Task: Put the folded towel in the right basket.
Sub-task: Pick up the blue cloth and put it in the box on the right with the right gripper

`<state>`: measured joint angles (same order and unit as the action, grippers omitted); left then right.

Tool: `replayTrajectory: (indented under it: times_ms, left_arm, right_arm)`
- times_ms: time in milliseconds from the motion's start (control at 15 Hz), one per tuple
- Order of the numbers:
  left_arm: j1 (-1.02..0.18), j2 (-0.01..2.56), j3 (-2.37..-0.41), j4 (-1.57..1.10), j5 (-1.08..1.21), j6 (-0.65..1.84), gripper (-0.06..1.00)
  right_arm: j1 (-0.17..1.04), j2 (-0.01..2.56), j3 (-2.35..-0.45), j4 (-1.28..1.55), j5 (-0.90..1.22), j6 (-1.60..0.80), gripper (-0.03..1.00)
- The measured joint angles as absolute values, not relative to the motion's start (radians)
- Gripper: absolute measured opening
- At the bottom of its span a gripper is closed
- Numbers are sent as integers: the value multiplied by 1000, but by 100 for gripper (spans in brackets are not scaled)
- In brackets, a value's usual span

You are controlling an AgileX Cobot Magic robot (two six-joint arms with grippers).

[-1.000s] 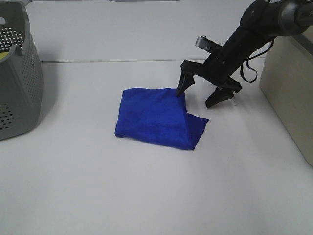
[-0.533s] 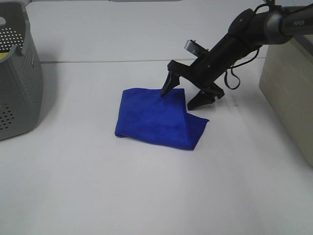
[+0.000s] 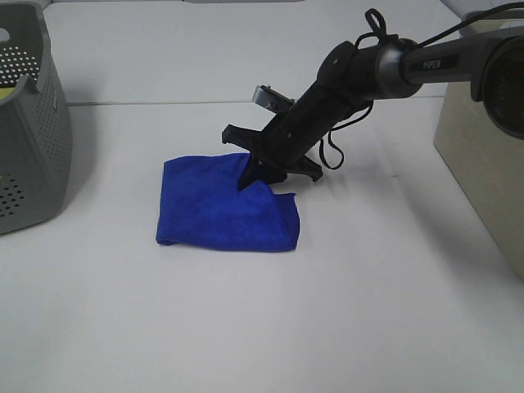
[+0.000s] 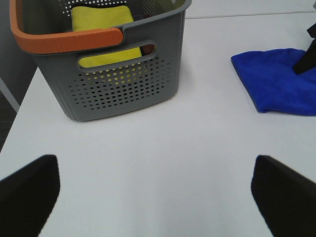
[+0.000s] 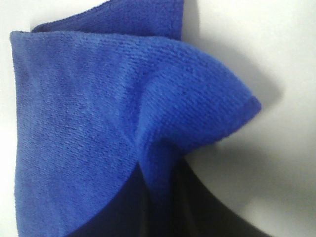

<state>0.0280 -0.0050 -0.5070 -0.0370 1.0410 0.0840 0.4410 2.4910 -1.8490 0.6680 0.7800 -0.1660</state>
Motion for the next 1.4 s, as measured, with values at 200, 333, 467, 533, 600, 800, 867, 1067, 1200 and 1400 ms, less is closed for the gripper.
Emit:
replayTrajectory:
  times_ms: [200, 333, 467, 533, 600, 800, 867, 1067, 1200, 1400]
  left_arm:
    - [28, -5, -507, -37, 1041, 84, 98]
    - [28, -5, -507, -37, 1041, 84, 98]
    - [28, -5, -507, -37, 1041, 84, 98]
    - [28, -5, -507, -37, 1041, 84, 98]
    - [28, -5, -507, -37, 1041, 84, 98]
    - [28, -5, -507, -37, 1041, 84, 98]
    - [28, -5, -507, -37, 1041, 84, 98]
    - [28, -5, -507, -37, 1041, 84, 98]
    - [28, -5, -507, -37, 1041, 84, 98]
    - [28, -5, -507, -37, 1041, 84, 98]
  right_arm:
    - [413, 2478, -1950, 624, 956, -169, 10]
    - [354, 2430, -2101, 623, 1109, -173, 10]
    - [295, 2392, -2233, 626, 1187, -167, 10]
    - [248, 2374, -2325, 626, 1196, -155, 10]
    - [202, 2349, -2380, 626, 1200, -136, 10]
    - [-33, 2154, -2424, 616, 1208, -113, 10]
    - [-94, 2106, -2428, 604, 1209, -111, 10]
    - [-240, 1997, -2428, 534, 1211, -92, 10]
    - [-264, 1969, -2394, 425, 1211, -87, 10]
    - [-264, 1966, -2244, 231, 1213, -63, 10]
